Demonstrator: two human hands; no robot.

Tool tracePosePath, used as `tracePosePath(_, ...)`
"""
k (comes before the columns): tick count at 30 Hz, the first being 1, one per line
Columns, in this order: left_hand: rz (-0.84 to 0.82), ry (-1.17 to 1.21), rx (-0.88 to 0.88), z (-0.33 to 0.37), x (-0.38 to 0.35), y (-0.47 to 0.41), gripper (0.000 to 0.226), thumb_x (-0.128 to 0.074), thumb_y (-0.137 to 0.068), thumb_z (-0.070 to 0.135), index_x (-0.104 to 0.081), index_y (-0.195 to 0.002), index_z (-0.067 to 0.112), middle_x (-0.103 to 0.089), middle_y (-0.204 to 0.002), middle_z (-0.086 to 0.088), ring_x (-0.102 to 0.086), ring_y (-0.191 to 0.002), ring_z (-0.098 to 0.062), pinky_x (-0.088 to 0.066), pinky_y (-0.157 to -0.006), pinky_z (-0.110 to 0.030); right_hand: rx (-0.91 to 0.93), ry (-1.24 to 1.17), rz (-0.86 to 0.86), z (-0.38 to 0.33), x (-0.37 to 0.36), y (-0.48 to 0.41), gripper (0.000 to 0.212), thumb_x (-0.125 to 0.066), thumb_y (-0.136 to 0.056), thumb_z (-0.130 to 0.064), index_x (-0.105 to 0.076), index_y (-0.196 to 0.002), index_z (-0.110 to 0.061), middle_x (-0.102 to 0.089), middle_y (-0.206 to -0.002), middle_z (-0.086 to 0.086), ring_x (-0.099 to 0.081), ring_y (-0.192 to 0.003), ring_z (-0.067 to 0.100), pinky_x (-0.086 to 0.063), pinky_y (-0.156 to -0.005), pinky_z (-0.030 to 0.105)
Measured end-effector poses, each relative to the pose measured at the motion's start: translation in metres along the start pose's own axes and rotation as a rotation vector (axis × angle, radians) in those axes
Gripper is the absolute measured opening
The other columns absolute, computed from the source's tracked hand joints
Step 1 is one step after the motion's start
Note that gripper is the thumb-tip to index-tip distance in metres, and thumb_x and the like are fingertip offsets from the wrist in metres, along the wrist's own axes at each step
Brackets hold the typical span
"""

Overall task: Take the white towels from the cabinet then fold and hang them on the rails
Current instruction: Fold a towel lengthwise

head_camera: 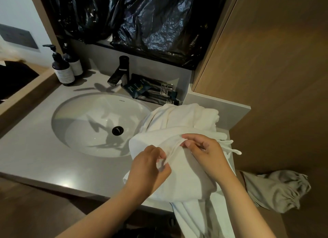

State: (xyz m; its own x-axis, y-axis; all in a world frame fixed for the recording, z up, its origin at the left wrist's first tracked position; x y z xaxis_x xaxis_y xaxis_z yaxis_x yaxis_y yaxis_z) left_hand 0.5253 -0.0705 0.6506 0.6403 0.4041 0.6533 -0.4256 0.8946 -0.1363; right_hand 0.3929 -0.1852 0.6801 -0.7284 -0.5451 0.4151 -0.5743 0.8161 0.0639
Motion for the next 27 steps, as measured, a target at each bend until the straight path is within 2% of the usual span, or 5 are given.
tracePosePath(4, -0.037, 0.004, -0.004, -0.007, 0.013, -0.002, 0.009, -0.066, -0.084, 0.020, -0.064, -0.077, 0.014, -0.060, -0.069, 0.001, -0.058, -0.063, -0.015, -0.054, -0.064, -0.039, 0.040, 0.098, -0.011, -0.001, 0.001, -0.003, 0.022, -0.062, -0.094, -0.022, -0.070, -0.112, -0.032, -0.071, -0.095, -0.021, -0.061, -0.097, -0.007, -0.041, -0.083, 0.001)
tracePosePath(15, -0.085, -0.396, -0.107, -0.011, 0.051, -0.060, 0.018, -0.054, -0.090, 0.010, -0.070, -0.092, 0.018, -0.061, -0.096, -0.002, -0.058, -0.086, -0.024, -0.045, -0.074, -0.029, 0.167, 0.495, 0.139, 0.002, 0.008, -0.026, 0.017, -0.060, -0.096, -0.028, -0.071, -0.107, -0.023, -0.048, -0.105, -0.008, -0.038, -0.108, 0.008, -0.029, -0.093, 0.008)
tracePosePath(19, -0.175, -0.314, -0.122, -0.018, 0.038, -0.055, 0.014, -0.053, -0.090, 0.008, -0.066, -0.085, 0.012, -0.058, -0.088, -0.005, -0.058, -0.079, -0.026, -0.045, -0.071, -0.034, 0.253, 0.641, 0.139, -0.005, 0.003, -0.033, 0.012, -0.058, -0.097, -0.025, -0.068, -0.096, -0.020, -0.048, -0.104, -0.012, -0.042, -0.104, 0.011, -0.033, -0.094, 0.030)
tracePosePath(24, -0.187, -0.199, -0.183, -0.007, 0.047, -0.039, 0.015, -0.054, -0.095, 0.017, -0.069, -0.089, 0.018, -0.067, -0.086, 0.006, -0.061, -0.077, -0.010, -0.050, -0.072, -0.027, 0.283, 0.657, 0.122, -0.008, 0.002, -0.025, 0.014, -0.048, -0.101, -0.024, -0.059, -0.093, -0.024, -0.051, -0.098, -0.011, -0.041, -0.093, 0.008, -0.032, -0.086, 0.026)
tracePosePath(27, -0.291, 0.069, -0.021, -0.015, 0.051, -0.040, 0.026, -0.051, -0.097, 0.031, -0.069, -0.083, 0.019, -0.064, -0.076, 0.010, -0.057, -0.072, -0.001, -0.044, -0.068, -0.017, 0.351, 0.690, 0.060, -0.016, 0.002, -0.015, 0.021, -0.038, -0.105, -0.030, -0.045, -0.085, -0.033, -0.051, -0.078, -0.014, -0.046, -0.072, 0.013, -0.034, -0.064, 0.026)
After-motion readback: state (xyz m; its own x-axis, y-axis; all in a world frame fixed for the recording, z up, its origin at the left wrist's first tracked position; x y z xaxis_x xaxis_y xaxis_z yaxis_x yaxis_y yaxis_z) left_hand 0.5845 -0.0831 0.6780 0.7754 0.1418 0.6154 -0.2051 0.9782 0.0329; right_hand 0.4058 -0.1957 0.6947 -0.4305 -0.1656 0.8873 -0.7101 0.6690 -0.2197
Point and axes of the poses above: each hand's wrist, its own y-axis away from the middle knuckle, its own x-axis out of the back of the hand, z = x × y, the point moved 9 cm from there along -y, towards the middle knuckle
